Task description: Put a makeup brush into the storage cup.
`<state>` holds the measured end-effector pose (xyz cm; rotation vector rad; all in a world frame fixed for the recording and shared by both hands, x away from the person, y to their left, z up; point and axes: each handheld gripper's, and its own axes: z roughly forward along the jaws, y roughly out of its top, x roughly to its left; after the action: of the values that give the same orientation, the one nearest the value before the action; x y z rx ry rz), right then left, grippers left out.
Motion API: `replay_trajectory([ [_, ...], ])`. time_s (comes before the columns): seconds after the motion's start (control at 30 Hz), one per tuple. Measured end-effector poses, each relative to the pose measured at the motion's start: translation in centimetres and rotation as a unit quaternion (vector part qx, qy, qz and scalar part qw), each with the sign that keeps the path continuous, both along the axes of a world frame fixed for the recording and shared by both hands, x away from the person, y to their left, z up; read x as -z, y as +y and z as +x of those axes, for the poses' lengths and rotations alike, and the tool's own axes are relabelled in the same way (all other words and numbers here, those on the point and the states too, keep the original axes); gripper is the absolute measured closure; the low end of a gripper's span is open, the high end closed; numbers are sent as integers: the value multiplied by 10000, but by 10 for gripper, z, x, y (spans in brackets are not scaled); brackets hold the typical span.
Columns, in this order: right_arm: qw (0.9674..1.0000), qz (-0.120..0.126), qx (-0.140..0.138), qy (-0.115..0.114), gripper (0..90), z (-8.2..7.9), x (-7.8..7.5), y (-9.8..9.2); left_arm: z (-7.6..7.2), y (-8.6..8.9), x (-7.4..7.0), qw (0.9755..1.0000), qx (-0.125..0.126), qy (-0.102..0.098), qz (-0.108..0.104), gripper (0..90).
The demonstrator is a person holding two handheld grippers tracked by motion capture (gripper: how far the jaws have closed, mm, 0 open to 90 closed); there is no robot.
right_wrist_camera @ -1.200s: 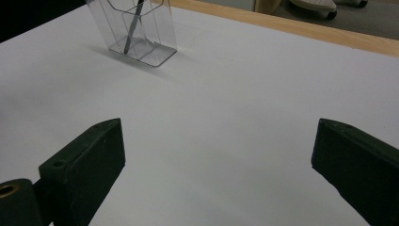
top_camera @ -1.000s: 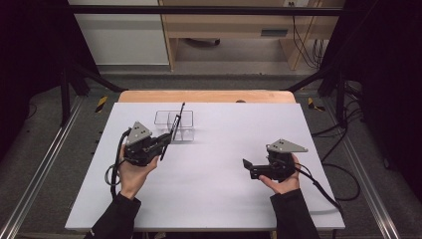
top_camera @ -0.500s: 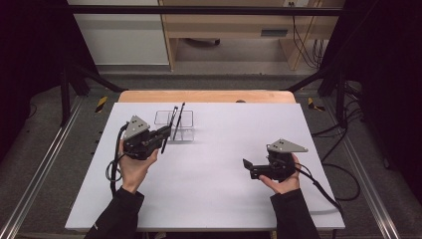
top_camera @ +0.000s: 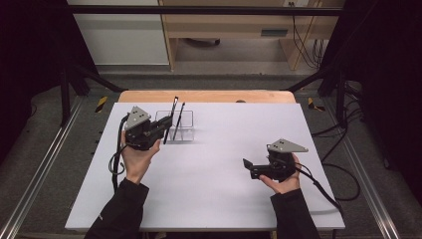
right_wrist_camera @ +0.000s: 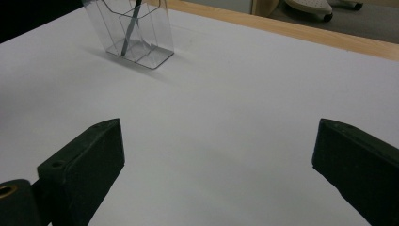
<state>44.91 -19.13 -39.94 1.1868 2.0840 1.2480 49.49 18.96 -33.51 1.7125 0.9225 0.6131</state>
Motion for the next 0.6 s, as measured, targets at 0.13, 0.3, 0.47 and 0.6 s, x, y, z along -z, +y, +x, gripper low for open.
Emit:
replay_trajectory([
  [0.13, 10000, -4, 14, 2, 33, 0, 0, 0, 6, -1, -3, 10000, -65, -32, -16, 833],
  [0.3, 10000, -7, 22, 2, 32, 0, -1, -1, 12, -1, -6, 9999, -126, -49, -73, 833],
  [0.47, 10000, 9, 23, -32, 32, 0, -1, -2, 19, -3, -7, 9998, -188, -67, -83, 833],
  [0.6, 10000, 19, 30, -30, 32, 0, -2, -2, 26, -4, -8, 9997, -217, -70, -124, 833],
])
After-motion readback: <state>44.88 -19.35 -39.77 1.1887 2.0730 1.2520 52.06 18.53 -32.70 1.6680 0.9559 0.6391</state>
